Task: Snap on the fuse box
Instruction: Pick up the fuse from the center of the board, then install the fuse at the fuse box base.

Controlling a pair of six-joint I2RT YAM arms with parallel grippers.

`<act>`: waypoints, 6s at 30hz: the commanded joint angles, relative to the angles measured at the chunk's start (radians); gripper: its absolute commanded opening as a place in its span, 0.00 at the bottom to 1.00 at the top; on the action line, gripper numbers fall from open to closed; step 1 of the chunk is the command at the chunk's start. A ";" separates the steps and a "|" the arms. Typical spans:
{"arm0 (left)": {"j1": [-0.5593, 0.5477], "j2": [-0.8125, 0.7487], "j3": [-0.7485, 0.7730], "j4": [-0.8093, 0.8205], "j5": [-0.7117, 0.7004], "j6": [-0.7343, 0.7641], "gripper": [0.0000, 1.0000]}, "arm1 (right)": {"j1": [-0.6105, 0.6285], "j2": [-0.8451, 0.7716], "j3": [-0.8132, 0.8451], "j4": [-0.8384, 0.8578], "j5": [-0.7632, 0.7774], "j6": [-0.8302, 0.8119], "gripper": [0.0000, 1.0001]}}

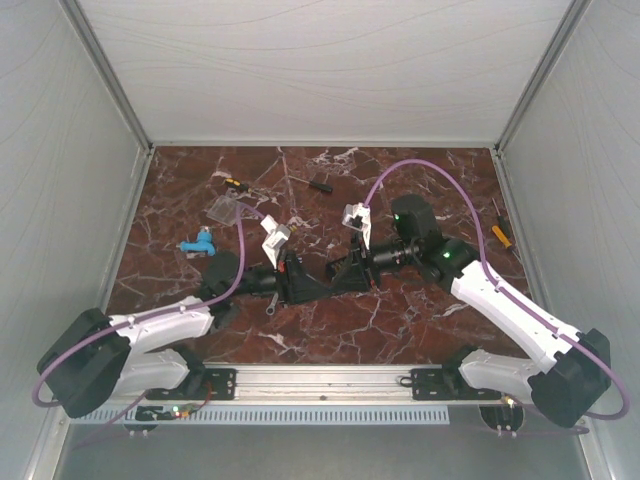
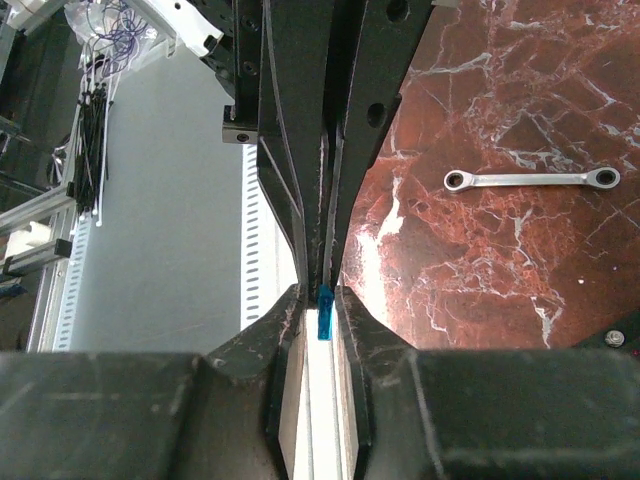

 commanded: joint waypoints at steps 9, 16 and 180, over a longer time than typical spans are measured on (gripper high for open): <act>0.003 0.005 0.030 0.089 0.017 -0.025 0.00 | 0.002 -0.017 0.026 -0.001 -0.003 -0.018 0.08; 0.003 0.023 0.026 0.080 -0.002 -0.031 0.00 | 0.002 -0.028 0.026 -0.024 0.055 -0.037 0.00; 0.066 0.618 0.351 -0.606 -0.453 -0.235 0.26 | 0.121 0.541 0.143 -0.159 1.115 0.254 0.18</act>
